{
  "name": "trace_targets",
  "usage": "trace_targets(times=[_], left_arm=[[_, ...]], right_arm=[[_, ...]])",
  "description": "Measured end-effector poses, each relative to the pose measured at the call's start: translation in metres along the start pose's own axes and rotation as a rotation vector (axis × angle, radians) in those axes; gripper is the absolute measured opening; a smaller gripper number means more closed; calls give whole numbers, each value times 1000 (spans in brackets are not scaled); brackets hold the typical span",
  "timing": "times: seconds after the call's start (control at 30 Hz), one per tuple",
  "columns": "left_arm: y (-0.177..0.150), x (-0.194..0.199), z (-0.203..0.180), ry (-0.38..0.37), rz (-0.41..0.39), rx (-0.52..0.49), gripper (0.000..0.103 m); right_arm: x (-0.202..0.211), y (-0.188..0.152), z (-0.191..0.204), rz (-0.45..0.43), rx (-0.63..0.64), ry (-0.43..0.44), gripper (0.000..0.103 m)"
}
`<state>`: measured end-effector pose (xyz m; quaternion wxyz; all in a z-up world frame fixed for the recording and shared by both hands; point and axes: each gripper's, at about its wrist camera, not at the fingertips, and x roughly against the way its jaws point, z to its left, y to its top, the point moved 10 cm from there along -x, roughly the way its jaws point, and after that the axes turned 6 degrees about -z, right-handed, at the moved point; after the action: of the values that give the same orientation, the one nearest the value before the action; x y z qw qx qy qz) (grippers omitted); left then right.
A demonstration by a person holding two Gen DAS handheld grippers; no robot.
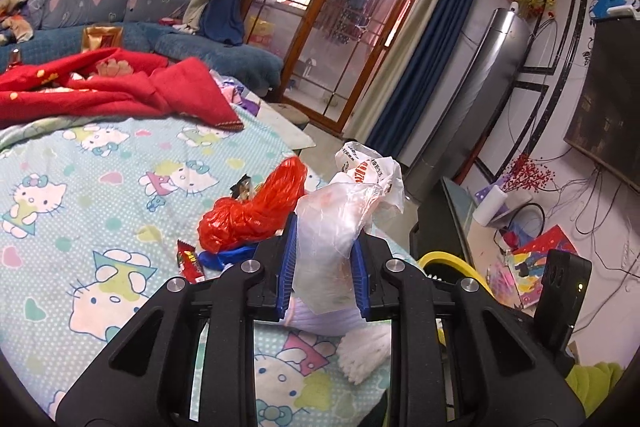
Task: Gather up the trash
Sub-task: 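Grasp the white plastic bag with the left tool while the right tool grasps the white string bundle, then carry both held items over the yellow-rimmed trash bin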
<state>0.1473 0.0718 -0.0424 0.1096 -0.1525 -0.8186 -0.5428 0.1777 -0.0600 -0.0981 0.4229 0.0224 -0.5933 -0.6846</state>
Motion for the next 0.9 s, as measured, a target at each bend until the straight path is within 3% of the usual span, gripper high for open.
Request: trace_targets(times=[0.2, 0.9], left_arm=[[3, 8, -15, -19, -6, -12, 18], [-28, -3, -94, -123, 73, -135, 17]], right_arm=[[20, 19, -18, -68, -40, -39, 12], [107, 59, -149, -310, -190, -361, 12]])
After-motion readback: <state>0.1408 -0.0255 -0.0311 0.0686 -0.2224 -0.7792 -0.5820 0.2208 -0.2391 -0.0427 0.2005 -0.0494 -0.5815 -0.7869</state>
